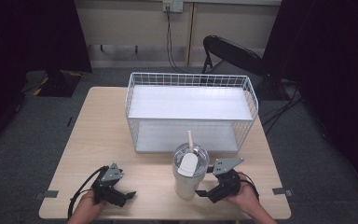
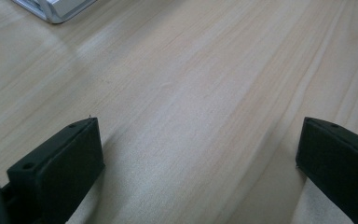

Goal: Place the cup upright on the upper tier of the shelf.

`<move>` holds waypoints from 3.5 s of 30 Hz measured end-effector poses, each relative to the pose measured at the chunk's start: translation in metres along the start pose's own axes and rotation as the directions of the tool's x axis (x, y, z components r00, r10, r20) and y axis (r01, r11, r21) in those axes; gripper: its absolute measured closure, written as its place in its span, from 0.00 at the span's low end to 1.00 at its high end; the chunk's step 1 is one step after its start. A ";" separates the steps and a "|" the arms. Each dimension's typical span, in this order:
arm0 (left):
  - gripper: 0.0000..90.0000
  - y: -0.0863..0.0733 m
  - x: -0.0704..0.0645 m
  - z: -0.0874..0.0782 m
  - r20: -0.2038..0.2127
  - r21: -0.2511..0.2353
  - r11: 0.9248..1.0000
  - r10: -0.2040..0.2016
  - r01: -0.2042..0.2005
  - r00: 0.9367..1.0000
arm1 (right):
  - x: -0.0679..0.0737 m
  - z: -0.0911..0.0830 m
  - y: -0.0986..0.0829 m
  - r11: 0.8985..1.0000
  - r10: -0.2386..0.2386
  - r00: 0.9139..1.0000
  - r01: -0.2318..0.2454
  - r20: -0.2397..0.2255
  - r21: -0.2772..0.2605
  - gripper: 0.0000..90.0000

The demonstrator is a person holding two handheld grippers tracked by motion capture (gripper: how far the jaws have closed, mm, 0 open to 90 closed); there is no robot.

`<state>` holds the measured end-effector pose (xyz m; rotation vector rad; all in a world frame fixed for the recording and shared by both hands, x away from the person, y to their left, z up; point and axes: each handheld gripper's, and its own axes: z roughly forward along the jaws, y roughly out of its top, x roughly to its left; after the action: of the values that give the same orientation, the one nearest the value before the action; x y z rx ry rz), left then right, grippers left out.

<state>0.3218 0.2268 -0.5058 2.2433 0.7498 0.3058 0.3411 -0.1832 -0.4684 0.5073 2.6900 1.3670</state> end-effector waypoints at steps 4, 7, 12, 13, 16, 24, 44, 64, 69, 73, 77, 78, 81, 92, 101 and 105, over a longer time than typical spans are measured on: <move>0.00 0.000 0.000 0.000 0.000 0.001 1.000 0.000 0.000 1.000 | 0.003 -0.001 0.007 0.997 0.035 0.998 -0.038 -0.046 -0.061 0.13; 0.00 0.000 0.000 0.000 0.002 0.002 1.000 -0.004 0.004 1.000 | 0.006 -0.002 0.013 0.994 0.038 0.998 -0.043 -0.056 -0.096 0.13; 0.00 0.000 0.000 0.000 0.000 -0.001 1.000 -0.005 0.005 1.000 | 0.009 -0.001 0.019 0.988 0.034 0.997 -0.045 -0.070 -0.147 0.13; 0.00 0.000 0.000 0.000 0.001 0.001 1.000 -0.004 0.004 1.000 | 0.009 -0.001 0.020 0.986 0.034 0.997 -0.044 -0.069 -0.158 0.13; 0.00 0.000 0.000 0.000 0.000 0.000 1.000 -0.005 0.005 1.000 | 0.011 0.001 0.023 0.983 0.030 0.998 -0.040 -0.060 -0.179 0.11; 0.00 0.000 0.000 0.000 -0.001 -0.001 1.000 -0.004 0.004 1.000 | 0.014 0.004 0.028 0.979 0.014 0.999 -0.020 -0.035 -0.202 0.10; 0.00 0.000 0.000 0.000 0.000 0.000 1.000 -0.005 0.005 1.000 | 0.019 0.010 0.029 0.966 -0.002 1.000 0.002 -0.001 -0.257 0.09; 0.00 0.000 0.000 0.000 0.000 -0.001 1.000 -0.004 0.004 1.000 | 0.016 0.018 0.022 0.948 0.043 0.998 -0.055 -0.045 -0.314 0.07; 0.00 0.000 0.000 0.000 0.000 -0.001 1.000 -0.005 0.005 1.000 | 0.020 0.020 0.027 0.947 0.037 0.999 -0.039 -0.010 -0.319 0.07; 0.00 0.000 0.000 0.000 0.002 0.002 1.000 -0.004 0.004 1.000 | 0.020 0.020 0.027 0.945 0.042 0.999 -0.045 -0.016 -0.323 0.07; 0.00 0.000 0.000 0.000 0.001 0.001 1.000 -0.005 0.005 1.000 | 0.021 0.019 0.027 0.943 0.034 0.999 -0.033 -0.004 -0.331 0.08; 0.00 0.000 0.000 0.000 0.001 0.001 1.000 -0.005 0.005 1.000 | 0.021 0.019 0.027 0.943 0.034 0.999 -0.033 -0.004 -0.331 0.08; 0.00 0.000 0.000 0.000 0.002 0.002 1.000 -0.004 0.004 1.000 | 0.024 0.017 0.028 0.942 0.027 0.999 -0.017 0.024 -0.335 0.09; 0.00 0.000 0.000 0.000 0.000 -0.002 1.000 -0.006 0.006 1.000 | 0.021 0.002 0.036 0.924 0.026 0.998 -0.003 0.055 -0.382 0.10; 0.00 0.000 0.000 0.000 0.000 0.000 1.000 -0.005 0.005 1.000 | 0.014 -0.011 0.048 0.922 0.034 0.998 -0.009 0.058 -0.387 0.10; 0.00 0.000 0.000 0.000 0.000 -0.001 1.000 -0.005 0.005 1.000 | 0.011 -0.019 0.057 0.918 0.036 0.998 -0.010 0.059 -0.396 0.10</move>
<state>0.3215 0.2266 -0.5058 2.2402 0.7552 0.3041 0.3414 -0.1628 -0.4109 0.5292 2.2693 1.8053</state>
